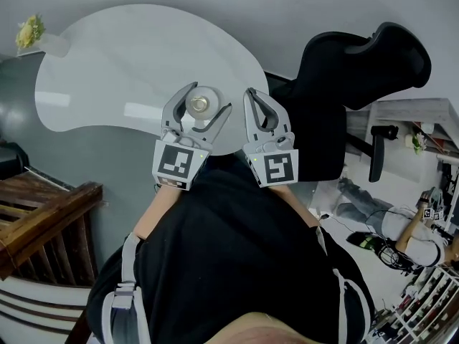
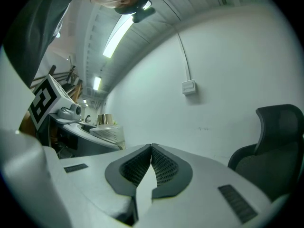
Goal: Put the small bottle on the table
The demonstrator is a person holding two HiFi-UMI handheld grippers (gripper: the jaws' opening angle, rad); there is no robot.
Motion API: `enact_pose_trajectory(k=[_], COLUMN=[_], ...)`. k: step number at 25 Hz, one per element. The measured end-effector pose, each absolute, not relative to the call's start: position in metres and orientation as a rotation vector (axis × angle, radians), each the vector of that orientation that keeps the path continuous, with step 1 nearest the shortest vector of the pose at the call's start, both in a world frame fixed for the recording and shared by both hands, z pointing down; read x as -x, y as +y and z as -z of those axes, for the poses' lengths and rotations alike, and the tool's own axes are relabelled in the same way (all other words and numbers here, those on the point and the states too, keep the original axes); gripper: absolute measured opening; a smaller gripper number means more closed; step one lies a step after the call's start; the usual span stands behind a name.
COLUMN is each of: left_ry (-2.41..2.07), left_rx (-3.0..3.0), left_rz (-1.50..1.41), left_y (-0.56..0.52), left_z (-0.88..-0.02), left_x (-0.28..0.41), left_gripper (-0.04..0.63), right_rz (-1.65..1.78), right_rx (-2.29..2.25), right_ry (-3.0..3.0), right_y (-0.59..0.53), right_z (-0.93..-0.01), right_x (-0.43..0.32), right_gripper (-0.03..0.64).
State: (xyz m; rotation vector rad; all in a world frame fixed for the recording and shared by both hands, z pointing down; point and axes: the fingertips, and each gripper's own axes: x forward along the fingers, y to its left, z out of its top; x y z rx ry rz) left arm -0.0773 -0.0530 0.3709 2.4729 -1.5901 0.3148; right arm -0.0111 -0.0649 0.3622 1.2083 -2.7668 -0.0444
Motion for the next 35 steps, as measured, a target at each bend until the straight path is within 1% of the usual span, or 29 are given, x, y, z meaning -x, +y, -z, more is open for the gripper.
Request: enact_pose_trajectory(k=[5, 9, 18, 35], left_ry=[-1.551, -1.519, -1.444, -1.292], left_rx=[-2.516, -2.534, -2.571, -2.615], left_rz=[-0.325, -0.338, -0.390, -0.490], left_y=[-0.054, -0.062, -0.087, -0.151], left_z=[-0.366, -0.369, -0.380, -0.430], left_x=[0.101, 0.106, 0.103, 0.081], left_gripper=[0.334, 0.334, 0.334, 0.334], right_rz=[0.069, 0.080, 0.072, -0.011], right_rx=[-1.248, -1.273, -1.314, -1.373], right_ry=[-2.746, -2.732, -2.678, -2.594], right_y=[-0.064, -0.071, -0.090, -0.144], right_z=[-0.355, -0.356, -0.365, -0.409], right_x=[0.036, 0.042, 0.041, 0.026], right_gripper=[0.023, 0.023, 0.023, 0.023])
